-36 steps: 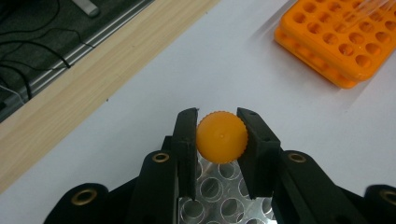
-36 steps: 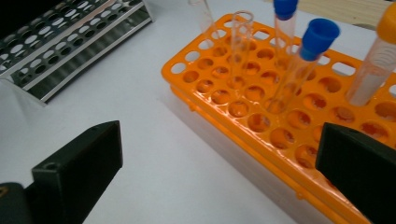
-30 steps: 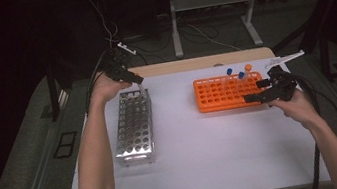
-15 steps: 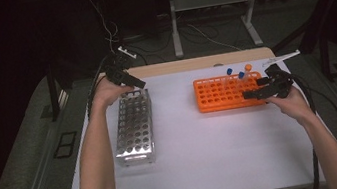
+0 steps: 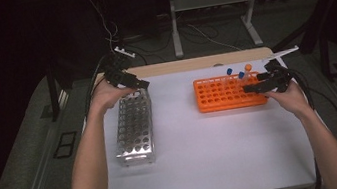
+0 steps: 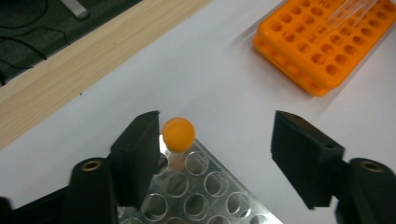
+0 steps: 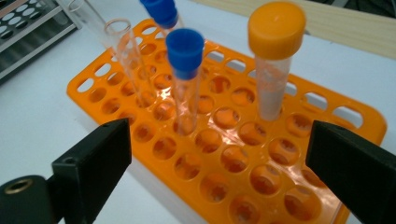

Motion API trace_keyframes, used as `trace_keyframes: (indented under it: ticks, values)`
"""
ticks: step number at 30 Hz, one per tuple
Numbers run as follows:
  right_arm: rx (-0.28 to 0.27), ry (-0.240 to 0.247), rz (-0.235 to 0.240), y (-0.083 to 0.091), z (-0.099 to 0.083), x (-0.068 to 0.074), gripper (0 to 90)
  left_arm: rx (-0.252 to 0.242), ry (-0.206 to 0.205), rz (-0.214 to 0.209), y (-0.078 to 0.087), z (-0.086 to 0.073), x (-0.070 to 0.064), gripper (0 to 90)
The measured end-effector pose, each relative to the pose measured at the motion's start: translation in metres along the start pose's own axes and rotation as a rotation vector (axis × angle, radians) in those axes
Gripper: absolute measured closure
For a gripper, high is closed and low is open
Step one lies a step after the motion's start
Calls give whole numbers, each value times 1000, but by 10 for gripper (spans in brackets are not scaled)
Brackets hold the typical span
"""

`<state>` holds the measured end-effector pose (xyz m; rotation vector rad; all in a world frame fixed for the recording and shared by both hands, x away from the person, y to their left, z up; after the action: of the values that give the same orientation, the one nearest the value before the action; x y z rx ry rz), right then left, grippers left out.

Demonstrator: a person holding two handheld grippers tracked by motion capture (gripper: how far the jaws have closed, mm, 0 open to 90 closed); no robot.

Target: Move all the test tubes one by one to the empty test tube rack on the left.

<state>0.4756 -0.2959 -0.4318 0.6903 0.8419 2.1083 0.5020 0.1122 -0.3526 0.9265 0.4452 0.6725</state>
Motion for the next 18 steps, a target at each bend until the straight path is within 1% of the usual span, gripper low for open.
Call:
trace_keyframes:
  ticks: [4,5,6,8,10,11,14,16,18]
  values:
    - [26,12,-44,-2,1,-6,69,-39,10,-2,9,-4,-9,191]
    - [27,16,-49,-2,1,-7,148,-45,6,-4,11,-6,-12,176]
    - [17,21,-50,-2,2,-8,179,-51,4,-9,12,-8,-15,158]
    - [12,18,-56,-2,3,-11,183,-61,1,-10,14,-12,-21,138]
    - [16,17,-66,-4,4,-13,219,-80,-1,-19,17,-16,-26,125]
    - [14,15,-71,-5,5,-14,223,-83,-7,-18,18,-18,-28,124]
    - [11,15,-89,-7,7,-18,277,-96,-8,-30,21,-25,-37,74]
    - [8,6,-99,-9,8,-20,319,-100,-13,-31,23,-30,-44,25]
    - [5,1,-109,-11,9,-23,351,-104,-21,-37,24,-34,-50,0]
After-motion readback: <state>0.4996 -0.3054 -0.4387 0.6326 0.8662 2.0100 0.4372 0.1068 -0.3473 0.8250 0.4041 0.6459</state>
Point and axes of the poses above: each handheld gripper's, and its own axes: y roughly backward along the jaws, z roughly out of its top, x roughly to its left, the point moved 7 cm from there along -y, roughly forward along the jaws, and after that the axes turned 7 degrees about x, right-handed, at the moved point
